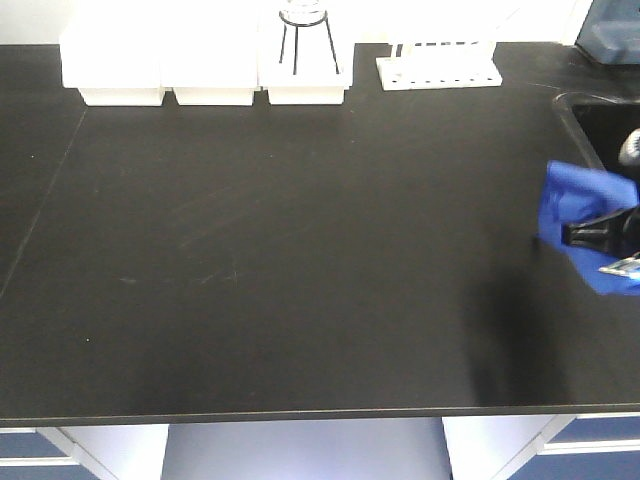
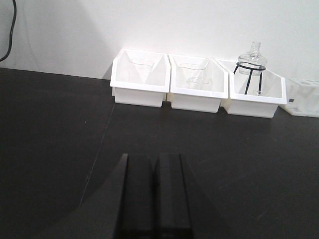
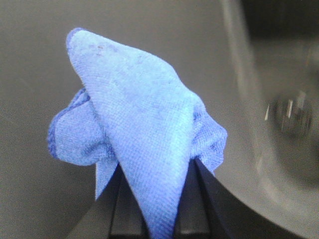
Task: Wipe right workspace with blue cloth
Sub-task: 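Lift the blue cloth off the counter with the right gripper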
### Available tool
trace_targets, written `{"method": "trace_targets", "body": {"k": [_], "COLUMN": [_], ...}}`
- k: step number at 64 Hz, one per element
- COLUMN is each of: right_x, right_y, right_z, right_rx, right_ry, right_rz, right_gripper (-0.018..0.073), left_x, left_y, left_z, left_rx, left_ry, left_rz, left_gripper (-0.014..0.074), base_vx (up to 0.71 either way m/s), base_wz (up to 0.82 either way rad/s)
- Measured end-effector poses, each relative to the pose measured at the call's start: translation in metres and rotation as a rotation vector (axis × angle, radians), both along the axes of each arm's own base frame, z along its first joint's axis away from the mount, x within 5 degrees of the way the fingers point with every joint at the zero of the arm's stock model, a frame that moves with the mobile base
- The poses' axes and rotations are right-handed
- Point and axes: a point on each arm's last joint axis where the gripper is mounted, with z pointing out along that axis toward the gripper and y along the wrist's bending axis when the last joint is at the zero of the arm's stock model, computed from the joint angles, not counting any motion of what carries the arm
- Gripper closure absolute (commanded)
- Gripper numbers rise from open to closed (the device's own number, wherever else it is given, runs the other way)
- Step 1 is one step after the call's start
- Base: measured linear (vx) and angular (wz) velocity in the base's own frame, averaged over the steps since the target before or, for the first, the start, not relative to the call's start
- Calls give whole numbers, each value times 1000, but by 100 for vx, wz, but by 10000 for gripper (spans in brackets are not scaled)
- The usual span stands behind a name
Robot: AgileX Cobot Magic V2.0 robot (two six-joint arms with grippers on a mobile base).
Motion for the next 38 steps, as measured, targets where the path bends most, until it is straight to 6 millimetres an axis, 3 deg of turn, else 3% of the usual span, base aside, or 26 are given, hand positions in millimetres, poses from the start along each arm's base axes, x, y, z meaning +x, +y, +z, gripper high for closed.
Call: {"method": "trace_targets", "body": {"k": [9, 38], "right_x": [-22, -74], "right_y": [10, 8], "right_z": [25, 51], "right_rx": [-7, -39], "right_ry": [-69, -90], "right_rz": [36, 31], "right_gripper": [567, 567], "left_x": [0, 0], "left_y": [0, 0], "left_z": [0, 0], "left_rx": [0, 0], "left_ry": [0, 0], "left_rz": [0, 0], "left_gripper": [602, 602], "base_vx": [0, 0], "base_wz": [0, 0]}}
